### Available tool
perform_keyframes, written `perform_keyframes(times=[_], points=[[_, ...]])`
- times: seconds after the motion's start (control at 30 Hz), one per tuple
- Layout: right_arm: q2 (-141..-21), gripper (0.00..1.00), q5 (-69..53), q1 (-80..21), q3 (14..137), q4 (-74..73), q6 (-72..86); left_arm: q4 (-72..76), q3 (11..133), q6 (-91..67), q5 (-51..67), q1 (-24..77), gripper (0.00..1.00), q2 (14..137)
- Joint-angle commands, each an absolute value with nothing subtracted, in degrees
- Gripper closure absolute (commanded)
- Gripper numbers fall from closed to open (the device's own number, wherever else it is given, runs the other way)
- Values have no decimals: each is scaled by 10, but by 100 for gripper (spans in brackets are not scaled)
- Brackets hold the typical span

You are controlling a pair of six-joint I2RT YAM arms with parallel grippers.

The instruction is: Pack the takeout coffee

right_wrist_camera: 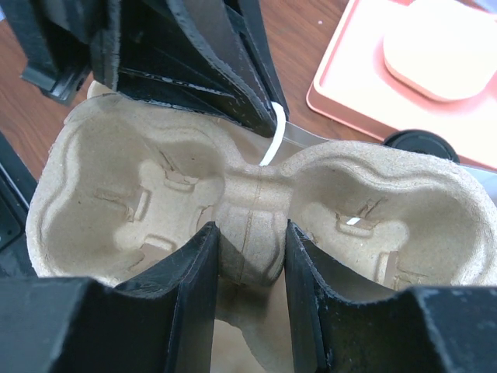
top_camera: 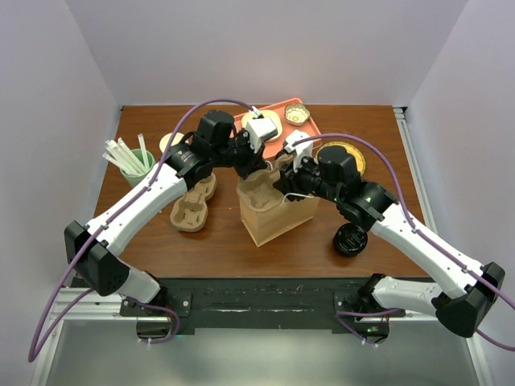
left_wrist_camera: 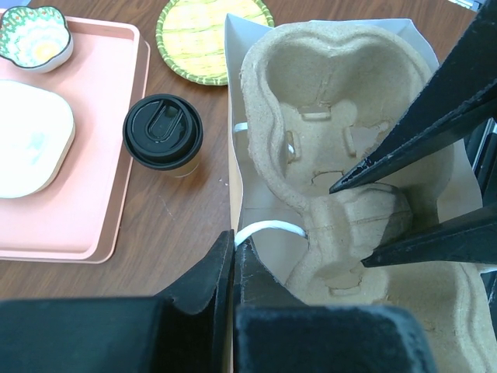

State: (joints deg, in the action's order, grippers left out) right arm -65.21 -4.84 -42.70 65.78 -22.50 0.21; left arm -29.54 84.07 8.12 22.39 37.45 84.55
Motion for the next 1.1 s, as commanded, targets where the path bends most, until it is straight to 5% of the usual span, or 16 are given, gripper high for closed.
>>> perform_keyframes(times=[0.0,1.07], points=[[-647,74,-60,-428,643,-131,-33,-278,842,79,263,381,100,851],[-597,74,150,-427,617,-186,138,-278,819,89,246,380,100,833]])
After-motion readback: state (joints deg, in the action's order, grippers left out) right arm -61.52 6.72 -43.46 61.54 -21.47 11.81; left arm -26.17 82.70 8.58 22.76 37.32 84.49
